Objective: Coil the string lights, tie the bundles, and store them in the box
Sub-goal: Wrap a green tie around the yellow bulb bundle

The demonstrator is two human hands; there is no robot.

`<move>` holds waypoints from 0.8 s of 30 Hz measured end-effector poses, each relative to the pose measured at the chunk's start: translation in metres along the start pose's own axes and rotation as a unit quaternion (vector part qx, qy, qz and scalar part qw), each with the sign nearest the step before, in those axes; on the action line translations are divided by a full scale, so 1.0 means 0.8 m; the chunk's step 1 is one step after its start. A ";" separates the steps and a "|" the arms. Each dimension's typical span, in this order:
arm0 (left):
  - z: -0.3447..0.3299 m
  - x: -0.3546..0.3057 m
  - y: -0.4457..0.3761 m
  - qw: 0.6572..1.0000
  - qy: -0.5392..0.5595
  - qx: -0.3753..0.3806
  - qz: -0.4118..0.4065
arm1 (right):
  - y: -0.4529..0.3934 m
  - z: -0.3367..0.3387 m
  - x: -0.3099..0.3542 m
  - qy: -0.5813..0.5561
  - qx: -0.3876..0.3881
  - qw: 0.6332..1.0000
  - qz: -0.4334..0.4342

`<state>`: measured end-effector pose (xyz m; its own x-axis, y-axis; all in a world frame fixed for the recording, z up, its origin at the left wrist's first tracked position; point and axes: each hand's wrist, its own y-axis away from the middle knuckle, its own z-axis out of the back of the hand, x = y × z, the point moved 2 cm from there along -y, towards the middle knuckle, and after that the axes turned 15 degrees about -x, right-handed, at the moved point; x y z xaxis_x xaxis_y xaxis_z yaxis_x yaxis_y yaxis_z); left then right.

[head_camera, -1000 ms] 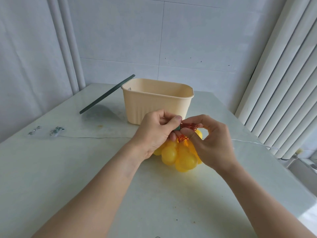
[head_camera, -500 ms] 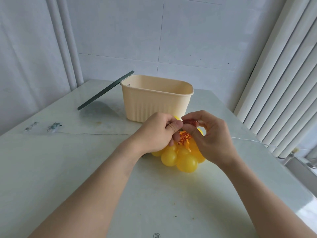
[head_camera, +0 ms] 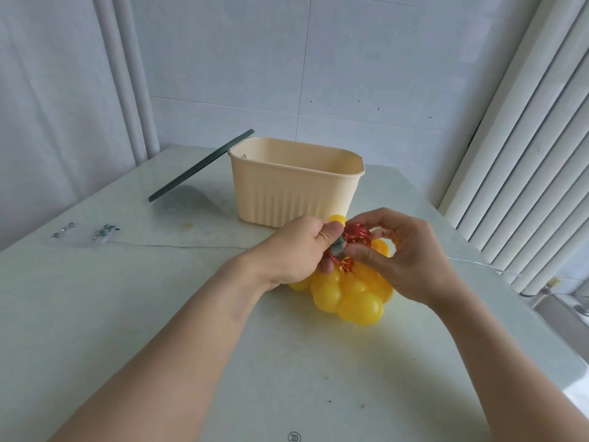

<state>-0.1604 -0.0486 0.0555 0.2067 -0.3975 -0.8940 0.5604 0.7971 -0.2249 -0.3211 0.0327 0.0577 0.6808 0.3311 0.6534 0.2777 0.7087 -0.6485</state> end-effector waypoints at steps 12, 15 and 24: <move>0.001 0.000 -0.004 0.993 0.099 -0.061 0.030 | 0.007 -0.016 0.010 0.002 -0.060 0.998 0.026; 0.001 0.002 -0.006 0.991 0.110 -0.075 0.028 | 0.006 -0.017 0.011 -0.010 -0.061 0.997 0.045; -0.004 0.003 -0.006 0.982 0.163 -0.072 0.063 | 0.010 -0.015 0.010 -0.081 -0.126 0.989 0.018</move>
<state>-0.1653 -0.0515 0.0534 -0.0136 -0.1447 -0.9894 0.4223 0.8961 -0.1369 -0.3049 0.0337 0.0531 0.5812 0.4630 0.6692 0.4295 0.5240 -0.7355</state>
